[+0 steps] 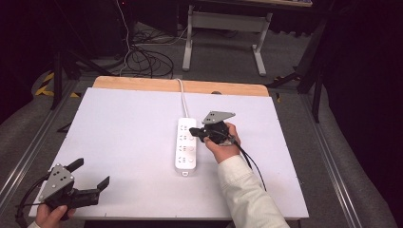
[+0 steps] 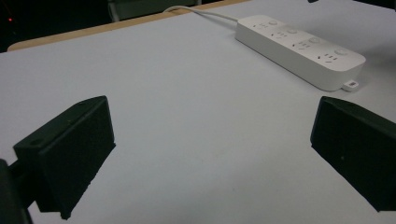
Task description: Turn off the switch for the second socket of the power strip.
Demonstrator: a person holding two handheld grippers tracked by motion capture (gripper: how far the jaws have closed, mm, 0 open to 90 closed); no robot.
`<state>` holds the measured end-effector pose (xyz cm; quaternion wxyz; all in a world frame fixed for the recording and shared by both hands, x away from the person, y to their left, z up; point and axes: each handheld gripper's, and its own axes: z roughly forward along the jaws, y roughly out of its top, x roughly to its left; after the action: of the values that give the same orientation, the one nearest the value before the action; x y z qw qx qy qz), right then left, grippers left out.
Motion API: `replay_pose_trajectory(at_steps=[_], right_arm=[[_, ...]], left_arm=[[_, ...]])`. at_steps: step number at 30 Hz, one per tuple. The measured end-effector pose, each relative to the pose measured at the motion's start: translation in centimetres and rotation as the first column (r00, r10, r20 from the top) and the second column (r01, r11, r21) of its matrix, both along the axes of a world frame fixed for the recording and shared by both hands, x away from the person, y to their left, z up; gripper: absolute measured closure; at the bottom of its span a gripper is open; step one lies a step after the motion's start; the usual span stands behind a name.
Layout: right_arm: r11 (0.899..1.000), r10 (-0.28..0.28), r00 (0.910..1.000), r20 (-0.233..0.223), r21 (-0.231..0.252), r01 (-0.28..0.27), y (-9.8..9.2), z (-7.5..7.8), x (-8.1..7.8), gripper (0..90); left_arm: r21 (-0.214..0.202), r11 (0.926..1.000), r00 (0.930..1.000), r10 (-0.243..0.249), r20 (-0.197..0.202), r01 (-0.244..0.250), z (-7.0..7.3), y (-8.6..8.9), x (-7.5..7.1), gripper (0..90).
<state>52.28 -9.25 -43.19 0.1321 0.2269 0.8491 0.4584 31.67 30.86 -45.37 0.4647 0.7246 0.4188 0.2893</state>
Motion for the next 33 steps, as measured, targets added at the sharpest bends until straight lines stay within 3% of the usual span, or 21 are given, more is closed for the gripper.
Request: replay_pose_trajectory(at_steps=[11, 33], right_arm=[[0.998, -0.055, 0.998, -0.03, -0.043, 0.054, 0.2, -1.7, 1.4, 90.0], [0.995, -0.049, 0.9964, -0.069, -0.085, 0.043, 0.9, -2.8, 1.6, 90.0]], left_arm=[[0.003, 1.0, 1.0, 0.0, -0.001, 0.0, -0.1, 0.0, 0.1, 0.5], [0.004, 1.0, 1.0, -0.003, -0.005, 0.003, -0.1, -0.1, 0.1, 0.5]])
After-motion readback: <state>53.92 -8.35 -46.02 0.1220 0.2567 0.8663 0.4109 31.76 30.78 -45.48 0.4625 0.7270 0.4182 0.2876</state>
